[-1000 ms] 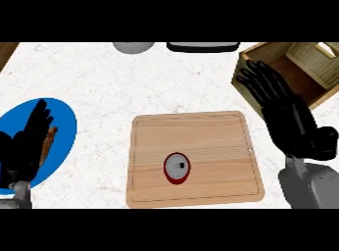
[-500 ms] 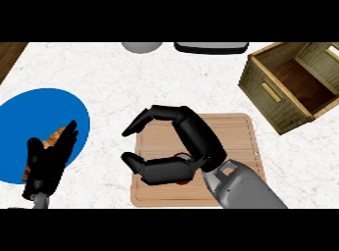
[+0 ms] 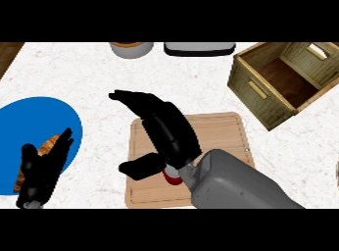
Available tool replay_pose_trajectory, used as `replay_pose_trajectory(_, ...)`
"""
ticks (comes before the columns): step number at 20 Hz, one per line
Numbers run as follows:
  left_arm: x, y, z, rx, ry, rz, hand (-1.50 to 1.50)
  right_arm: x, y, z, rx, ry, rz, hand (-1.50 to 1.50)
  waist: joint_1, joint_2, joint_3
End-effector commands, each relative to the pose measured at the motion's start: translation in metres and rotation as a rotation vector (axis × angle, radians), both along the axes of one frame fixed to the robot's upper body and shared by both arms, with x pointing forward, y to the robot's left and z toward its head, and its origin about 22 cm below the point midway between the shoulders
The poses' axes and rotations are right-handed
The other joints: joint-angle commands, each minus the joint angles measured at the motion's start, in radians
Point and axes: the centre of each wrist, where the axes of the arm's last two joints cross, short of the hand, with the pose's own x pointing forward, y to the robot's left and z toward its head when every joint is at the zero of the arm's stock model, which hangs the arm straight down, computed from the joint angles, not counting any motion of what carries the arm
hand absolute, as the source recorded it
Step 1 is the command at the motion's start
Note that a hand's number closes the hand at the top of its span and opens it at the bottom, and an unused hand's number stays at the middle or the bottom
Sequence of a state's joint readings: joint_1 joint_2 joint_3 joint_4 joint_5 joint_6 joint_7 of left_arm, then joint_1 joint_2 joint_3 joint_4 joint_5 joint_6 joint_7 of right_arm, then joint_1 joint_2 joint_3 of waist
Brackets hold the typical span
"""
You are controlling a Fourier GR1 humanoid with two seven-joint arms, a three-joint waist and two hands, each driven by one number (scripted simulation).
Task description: Pick the can from the cutting board and place it in the basket
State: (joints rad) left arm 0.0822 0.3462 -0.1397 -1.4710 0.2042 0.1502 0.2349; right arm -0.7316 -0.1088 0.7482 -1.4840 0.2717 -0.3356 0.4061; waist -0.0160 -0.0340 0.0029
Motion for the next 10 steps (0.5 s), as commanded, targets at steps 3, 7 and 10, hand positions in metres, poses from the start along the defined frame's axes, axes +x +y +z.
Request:
replay_pose_trajectory(3,-0.023,0.013,-0.021,0.004,0.140,0.050,0.00,0.007,-0.002,0.066,-0.374,-0.116,-0.157,-1.50,-0.028,-0.004,-0.010)
replay_pose_trajectory(7,-0.031,0.012,-0.026,-0.023,0.151,0.053,0.00,-0.003,-0.010,0.129,-0.515,-0.101,-0.162,-1.50,-0.025,0.002,-0.008)
replay_pose_trajectory(10,-0.034,0.009,-0.030,-0.031,0.138,0.054,0.00,-0.013,-0.012,0.155,-0.639,-0.029,-0.097,-1.50,-0.026,0.005,-0.008)
